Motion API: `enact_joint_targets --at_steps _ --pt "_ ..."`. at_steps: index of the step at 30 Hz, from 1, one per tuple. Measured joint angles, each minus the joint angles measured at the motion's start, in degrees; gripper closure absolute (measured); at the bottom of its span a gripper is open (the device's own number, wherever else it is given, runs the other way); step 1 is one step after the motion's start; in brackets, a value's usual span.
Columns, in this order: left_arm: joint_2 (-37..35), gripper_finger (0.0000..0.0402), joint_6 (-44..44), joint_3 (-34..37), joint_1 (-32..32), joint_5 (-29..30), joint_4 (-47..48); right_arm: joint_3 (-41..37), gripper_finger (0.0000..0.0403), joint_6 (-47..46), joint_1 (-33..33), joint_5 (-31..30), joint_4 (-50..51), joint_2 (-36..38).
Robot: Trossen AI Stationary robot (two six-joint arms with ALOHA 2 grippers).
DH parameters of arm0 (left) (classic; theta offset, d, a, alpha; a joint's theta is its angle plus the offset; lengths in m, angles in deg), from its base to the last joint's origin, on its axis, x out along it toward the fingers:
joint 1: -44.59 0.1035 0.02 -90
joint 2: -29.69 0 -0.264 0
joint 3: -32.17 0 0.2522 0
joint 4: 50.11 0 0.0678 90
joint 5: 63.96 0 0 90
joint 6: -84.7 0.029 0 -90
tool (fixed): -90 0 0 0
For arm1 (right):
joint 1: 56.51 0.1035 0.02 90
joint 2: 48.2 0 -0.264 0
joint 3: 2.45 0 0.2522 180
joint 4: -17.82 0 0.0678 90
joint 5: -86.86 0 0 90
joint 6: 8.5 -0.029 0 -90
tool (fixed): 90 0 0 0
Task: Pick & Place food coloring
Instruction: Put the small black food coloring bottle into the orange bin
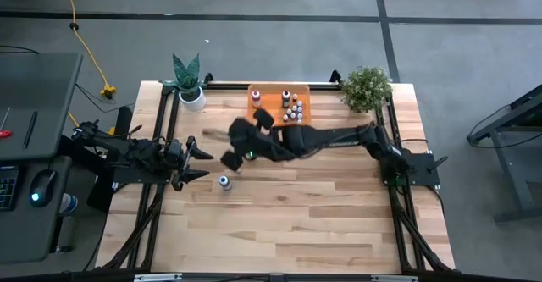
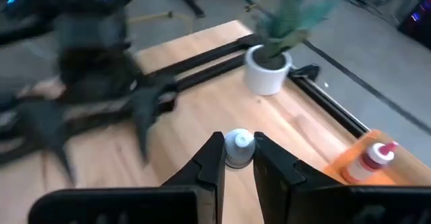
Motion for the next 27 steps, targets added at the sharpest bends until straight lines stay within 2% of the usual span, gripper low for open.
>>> enact_joint_targets --at_steps 9,18,27 --pt "0.0 0.013 0.0 0.0 0.01 0.0 0.01 0.02 0.0353 -10.32 -8.02 -0.21 10.26 0.53" --pt "0.0 0.013 0.0 0.0 0.0 0.0 0.01 0.02 0.0353 -10.8 -13.19 -0.01 18.22 0.61" --pt "-0.02 0.013 0.0 0.0 0.02 0.0 0.0 0.0 0.0353 -9.22 -14.93 5.5 20.72 2.78"
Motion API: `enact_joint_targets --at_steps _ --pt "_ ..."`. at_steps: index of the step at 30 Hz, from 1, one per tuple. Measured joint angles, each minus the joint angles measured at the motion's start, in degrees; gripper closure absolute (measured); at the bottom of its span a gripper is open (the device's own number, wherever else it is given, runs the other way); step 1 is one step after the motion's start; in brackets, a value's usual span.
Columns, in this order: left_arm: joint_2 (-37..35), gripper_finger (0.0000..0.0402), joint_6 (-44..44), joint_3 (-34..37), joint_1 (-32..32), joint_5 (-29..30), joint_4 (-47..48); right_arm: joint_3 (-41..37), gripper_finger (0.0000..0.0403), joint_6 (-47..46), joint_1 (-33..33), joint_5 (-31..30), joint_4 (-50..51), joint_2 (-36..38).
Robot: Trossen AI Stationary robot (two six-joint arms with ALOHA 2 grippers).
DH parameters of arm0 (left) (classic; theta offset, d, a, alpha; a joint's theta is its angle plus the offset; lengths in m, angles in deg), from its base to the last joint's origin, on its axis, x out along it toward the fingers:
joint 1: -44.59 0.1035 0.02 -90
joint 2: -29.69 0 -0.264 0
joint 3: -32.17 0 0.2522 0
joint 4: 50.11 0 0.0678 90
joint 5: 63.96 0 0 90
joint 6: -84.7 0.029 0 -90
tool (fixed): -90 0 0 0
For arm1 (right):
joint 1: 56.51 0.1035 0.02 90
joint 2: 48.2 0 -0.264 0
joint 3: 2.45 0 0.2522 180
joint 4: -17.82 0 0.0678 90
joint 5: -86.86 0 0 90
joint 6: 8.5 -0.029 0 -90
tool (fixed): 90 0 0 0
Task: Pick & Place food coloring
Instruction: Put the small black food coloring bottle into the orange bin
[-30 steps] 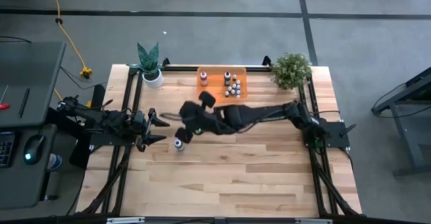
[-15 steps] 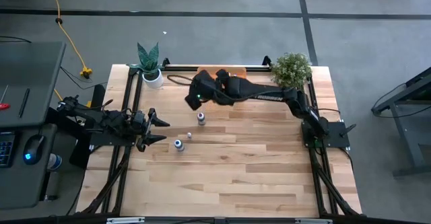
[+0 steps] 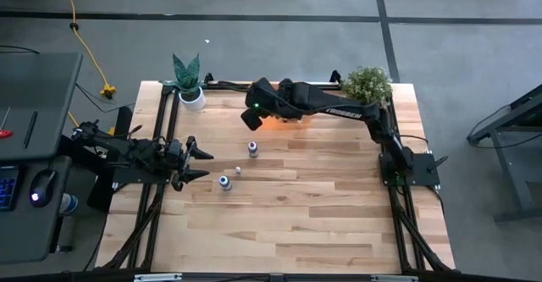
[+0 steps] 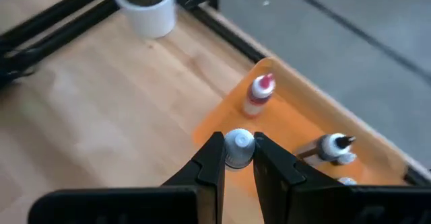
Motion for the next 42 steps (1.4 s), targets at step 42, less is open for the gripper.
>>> enact_joint_targets --at_steps 42 --pt "0.0 0.013 0.0 0.0 -0.02 0.0 0.02 -47.69 0.0352 -5.52 -12.84 12.34 -38.82 7.96"
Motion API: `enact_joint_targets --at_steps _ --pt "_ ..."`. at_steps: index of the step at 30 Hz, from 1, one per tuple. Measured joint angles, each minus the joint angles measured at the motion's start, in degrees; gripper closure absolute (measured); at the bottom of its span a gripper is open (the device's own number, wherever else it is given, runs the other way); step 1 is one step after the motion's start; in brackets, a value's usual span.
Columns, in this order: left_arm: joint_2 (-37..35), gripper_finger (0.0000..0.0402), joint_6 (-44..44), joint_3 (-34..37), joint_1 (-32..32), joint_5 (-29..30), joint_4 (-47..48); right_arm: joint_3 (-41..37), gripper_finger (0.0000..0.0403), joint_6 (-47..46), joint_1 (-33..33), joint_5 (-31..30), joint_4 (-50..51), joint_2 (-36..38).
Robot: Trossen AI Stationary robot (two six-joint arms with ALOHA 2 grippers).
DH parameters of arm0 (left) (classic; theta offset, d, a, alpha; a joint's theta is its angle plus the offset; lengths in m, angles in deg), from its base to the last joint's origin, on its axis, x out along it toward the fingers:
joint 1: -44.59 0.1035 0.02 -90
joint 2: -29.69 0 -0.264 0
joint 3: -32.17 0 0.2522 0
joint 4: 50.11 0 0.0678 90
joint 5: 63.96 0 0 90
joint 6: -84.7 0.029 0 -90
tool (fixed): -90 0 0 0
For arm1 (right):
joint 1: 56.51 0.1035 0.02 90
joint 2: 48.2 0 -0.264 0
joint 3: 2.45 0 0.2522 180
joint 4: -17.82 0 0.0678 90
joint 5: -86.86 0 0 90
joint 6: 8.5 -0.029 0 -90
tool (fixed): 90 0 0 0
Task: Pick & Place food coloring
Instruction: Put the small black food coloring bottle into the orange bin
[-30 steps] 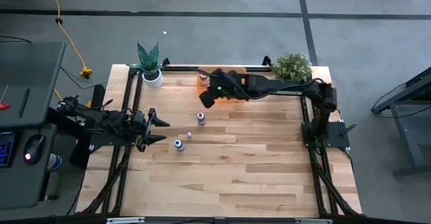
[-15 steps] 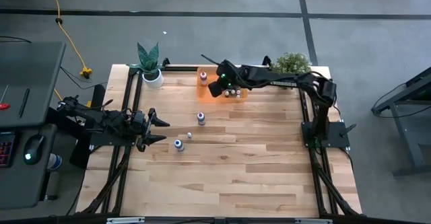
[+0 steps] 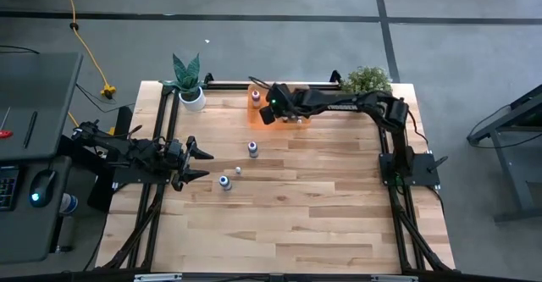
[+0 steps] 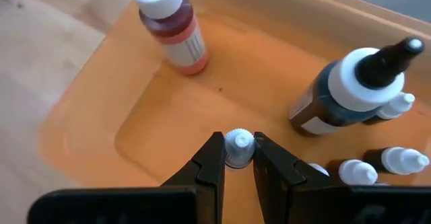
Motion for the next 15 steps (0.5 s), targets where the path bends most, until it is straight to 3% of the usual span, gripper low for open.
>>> enact_joint_targets --at_steps 11,15 --pt "0.0 0.013 0.0 0.0 0.0 0.0 -0.01 -1.45 0.0352 -5.86 2.47 -10.18 -3.33 -1.64" --pt "0.0 0.013 0.0 0.0 0.01 -0.01 -0.02 -4.39 0.0352 -10.63 3.2 -10.84 -5.5 -1.74"
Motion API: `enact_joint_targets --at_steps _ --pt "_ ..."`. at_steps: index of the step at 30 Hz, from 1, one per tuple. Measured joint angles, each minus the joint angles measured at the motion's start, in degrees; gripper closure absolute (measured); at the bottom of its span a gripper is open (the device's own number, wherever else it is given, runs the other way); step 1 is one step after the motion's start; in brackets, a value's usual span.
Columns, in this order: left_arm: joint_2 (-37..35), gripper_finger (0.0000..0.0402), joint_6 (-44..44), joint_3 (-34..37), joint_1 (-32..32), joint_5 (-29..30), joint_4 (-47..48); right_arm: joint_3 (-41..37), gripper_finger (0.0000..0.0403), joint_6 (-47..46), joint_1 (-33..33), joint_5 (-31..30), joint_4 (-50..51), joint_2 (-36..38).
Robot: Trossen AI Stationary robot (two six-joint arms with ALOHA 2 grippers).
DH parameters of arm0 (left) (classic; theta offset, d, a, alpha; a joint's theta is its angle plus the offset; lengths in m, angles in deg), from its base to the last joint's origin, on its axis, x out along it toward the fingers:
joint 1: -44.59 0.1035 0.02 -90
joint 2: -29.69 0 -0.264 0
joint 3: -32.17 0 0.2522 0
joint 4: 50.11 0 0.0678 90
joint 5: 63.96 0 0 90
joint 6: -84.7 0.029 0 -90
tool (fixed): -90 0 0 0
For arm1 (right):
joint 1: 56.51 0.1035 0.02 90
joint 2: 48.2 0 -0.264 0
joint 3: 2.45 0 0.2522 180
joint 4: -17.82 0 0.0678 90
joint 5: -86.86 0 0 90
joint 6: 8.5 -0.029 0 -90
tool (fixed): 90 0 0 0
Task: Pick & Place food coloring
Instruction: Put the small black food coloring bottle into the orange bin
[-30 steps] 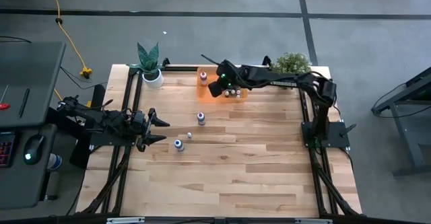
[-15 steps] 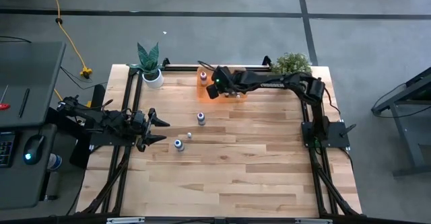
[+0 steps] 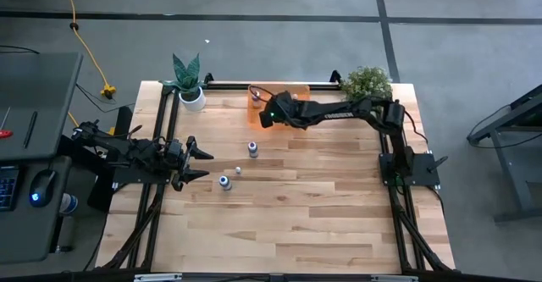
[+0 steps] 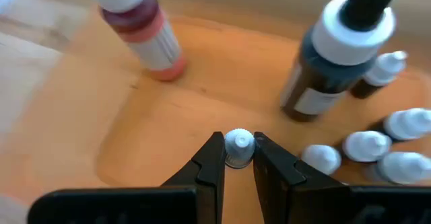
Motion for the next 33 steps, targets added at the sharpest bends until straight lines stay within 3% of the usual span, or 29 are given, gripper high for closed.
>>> enact_joint_targets --at_steps 18,33 --pt "0.0 0.013 0.0 0.0 0.01 0.01 0.0 -2.36 0.0352 -3.33 1.4 -3.39 -0.93 -0.03" --pt "0.0 0.013 0.0 0.0 -0.01 0.01 0.0 -2.36 0.0347 -3.22 1.51 -0.44 0.7 -0.07"
